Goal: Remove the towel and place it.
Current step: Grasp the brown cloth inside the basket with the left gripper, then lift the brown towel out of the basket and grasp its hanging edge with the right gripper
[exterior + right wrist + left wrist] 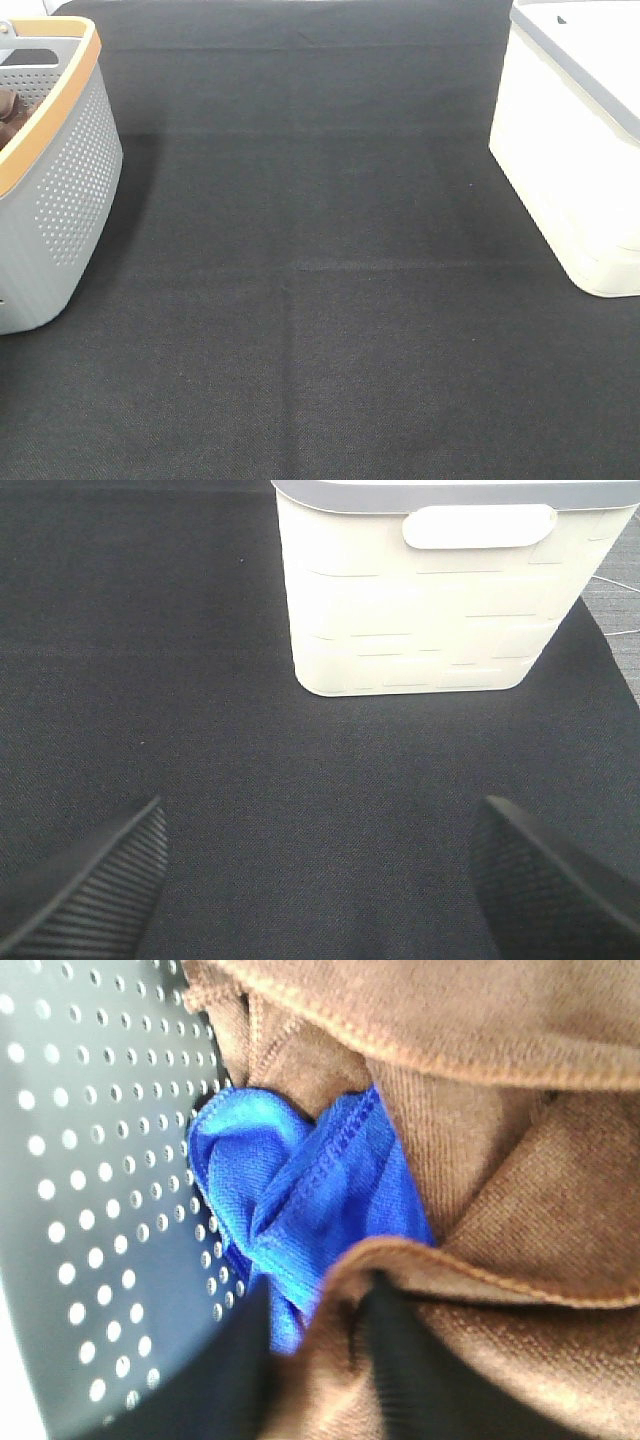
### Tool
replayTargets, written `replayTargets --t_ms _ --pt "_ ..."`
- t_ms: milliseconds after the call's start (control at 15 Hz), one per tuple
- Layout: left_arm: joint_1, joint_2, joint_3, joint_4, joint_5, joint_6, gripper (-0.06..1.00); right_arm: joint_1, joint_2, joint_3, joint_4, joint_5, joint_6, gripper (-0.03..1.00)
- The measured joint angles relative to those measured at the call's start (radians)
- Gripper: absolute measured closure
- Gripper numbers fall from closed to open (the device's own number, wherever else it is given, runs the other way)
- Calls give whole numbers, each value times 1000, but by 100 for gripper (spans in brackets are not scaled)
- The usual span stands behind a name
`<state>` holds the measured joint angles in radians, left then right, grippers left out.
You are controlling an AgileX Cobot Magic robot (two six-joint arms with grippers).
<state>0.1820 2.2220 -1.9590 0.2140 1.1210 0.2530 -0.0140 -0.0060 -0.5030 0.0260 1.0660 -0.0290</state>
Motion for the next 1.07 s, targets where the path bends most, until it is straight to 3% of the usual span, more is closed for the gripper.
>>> replayTargets --t_ms 133,200,600,800,1067 --pt "0 0 0 0 0 0 91 0 0 0 0 0 0 19" --pt "0 0 0 0 0 -1 94 0 0 0 0 0 0 19" --pt "0 -64 0 -26 81 -131 94 0 0 0 0 0 0 19" --pt "0 -173 0 -148 87 -145 94 0 0 0 0 0 0 19" --pt "0 -314 0 -379 76 -144 94 0 0 0 0 0 0 19"
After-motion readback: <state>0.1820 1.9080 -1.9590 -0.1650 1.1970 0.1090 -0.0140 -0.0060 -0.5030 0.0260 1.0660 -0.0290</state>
